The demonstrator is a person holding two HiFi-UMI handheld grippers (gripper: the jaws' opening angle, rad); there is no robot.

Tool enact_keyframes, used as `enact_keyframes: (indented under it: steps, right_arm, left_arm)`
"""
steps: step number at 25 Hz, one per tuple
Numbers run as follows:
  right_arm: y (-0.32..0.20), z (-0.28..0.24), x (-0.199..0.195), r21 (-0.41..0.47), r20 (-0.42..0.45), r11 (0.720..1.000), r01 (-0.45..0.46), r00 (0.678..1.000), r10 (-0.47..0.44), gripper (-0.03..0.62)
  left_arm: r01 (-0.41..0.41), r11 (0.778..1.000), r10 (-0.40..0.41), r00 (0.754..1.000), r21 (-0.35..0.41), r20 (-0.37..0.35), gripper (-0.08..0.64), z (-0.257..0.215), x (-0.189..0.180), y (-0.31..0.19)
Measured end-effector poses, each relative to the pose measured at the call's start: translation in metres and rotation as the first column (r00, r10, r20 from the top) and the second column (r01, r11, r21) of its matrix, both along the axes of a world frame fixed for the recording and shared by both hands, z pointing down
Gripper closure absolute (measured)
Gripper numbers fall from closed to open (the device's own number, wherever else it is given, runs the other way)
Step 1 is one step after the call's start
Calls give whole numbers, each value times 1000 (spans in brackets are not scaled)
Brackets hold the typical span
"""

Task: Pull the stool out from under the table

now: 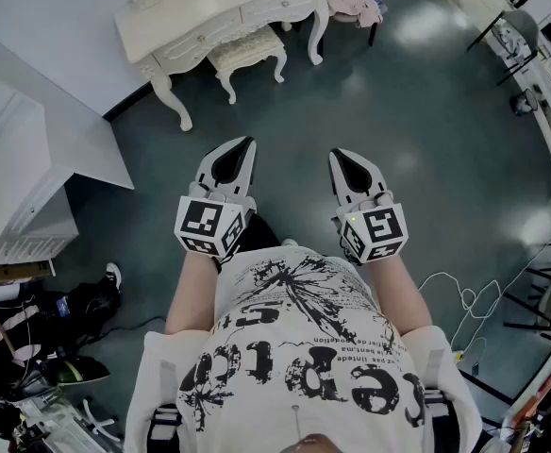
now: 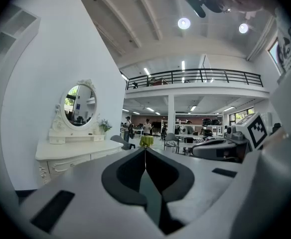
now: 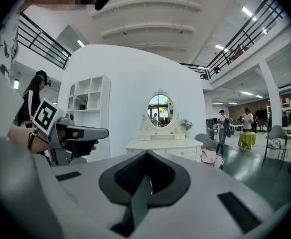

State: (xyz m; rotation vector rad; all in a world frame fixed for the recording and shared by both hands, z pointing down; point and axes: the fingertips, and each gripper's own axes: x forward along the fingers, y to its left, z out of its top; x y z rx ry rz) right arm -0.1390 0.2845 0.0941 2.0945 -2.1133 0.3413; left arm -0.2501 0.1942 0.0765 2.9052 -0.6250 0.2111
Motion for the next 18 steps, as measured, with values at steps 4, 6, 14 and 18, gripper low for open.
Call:
enact_keyframes:
  steps: [4, 6, 14, 18]
  right_arm:
    - [1, 0, 6, -5, -3, 1000, 6, 1000, -6, 575]
    - [2, 2, 9, -6, 7, 1000, 1, 1000, -1, 575]
    - [5, 8, 33, 7, 33, 999, -32, 999, 32, 575]
    - [7, 10, 46, 8, 32, 1000, -29, 999, 28, 574]
  left_arm:
    - [-2, 1000, 2, 1000, -3, 1, 540, -1, 9, 3]
    - [-4, 1000, 4, 1000, -7, 2, 539, 0, 13, 2]
    - [-18, 1000, 18, 1000, -21, 12, 540, 8, 32, 2]
    - [-21, 999, 21, 999, -24, 31, 540, 11, 39, 1]
